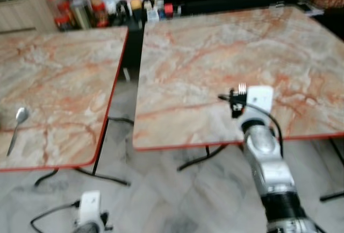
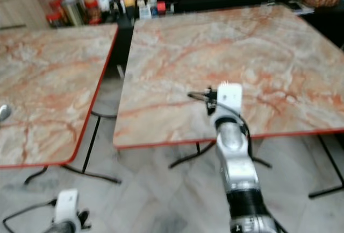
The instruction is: Setting the table
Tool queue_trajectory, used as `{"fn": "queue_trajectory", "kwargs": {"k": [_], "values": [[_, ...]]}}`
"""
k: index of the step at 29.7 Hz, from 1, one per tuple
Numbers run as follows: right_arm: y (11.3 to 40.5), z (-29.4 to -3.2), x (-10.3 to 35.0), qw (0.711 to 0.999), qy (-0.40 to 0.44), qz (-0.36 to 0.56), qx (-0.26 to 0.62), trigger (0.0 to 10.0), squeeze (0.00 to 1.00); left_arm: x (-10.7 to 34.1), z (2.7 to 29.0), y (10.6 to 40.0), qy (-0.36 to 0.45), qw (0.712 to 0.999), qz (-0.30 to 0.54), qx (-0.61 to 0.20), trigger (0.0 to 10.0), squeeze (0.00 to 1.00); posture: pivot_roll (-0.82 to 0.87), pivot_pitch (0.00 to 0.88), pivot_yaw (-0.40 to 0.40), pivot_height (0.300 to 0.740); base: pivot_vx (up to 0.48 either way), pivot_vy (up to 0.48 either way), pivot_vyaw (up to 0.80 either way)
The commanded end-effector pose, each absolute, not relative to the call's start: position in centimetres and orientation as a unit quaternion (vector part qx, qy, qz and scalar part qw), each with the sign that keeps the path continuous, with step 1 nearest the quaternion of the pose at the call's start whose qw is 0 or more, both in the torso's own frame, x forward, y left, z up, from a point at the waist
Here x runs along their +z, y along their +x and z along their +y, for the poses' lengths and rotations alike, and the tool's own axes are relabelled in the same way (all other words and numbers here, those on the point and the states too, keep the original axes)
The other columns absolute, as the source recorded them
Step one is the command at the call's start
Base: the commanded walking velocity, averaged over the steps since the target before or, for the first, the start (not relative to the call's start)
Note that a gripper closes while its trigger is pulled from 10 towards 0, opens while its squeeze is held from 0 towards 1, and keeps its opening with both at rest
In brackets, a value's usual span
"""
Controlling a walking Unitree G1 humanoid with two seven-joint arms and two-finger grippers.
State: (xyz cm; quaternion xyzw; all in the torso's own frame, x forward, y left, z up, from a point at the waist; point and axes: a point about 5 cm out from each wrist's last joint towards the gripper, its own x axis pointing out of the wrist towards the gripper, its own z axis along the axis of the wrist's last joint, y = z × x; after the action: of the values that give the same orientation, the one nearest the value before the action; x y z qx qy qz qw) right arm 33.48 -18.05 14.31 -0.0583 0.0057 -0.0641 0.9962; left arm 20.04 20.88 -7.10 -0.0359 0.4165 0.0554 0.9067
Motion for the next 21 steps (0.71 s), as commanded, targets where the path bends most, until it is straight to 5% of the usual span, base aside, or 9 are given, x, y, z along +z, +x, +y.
{"fn": "queue_trajectory", "kwargs": {"k": [1, 21], "values": [[33.6, -17.0, 14.6, 0.997, -0.053, 0.001, -0.050, 10.0, 0.00, -7.1, 22.0, 19.6, -0.027, 0.903, 0.424, 0.068, 10.0, 0.00, -0.06, 0.079, 0.060, 0.740, 0.319, 0.000, 0.00], [33.1, -18.8, 13.1, 0.993, -0.088, 0.057, -0.062, 10.0, 0.00, -7.5, 21.6, 19.1, -0.028, 0.900, 0.430, 0.064, 10.0, 0.00, -0.08, 0.086, 0.065, 0.740, 0.286, 0.000, 0.00]]}}
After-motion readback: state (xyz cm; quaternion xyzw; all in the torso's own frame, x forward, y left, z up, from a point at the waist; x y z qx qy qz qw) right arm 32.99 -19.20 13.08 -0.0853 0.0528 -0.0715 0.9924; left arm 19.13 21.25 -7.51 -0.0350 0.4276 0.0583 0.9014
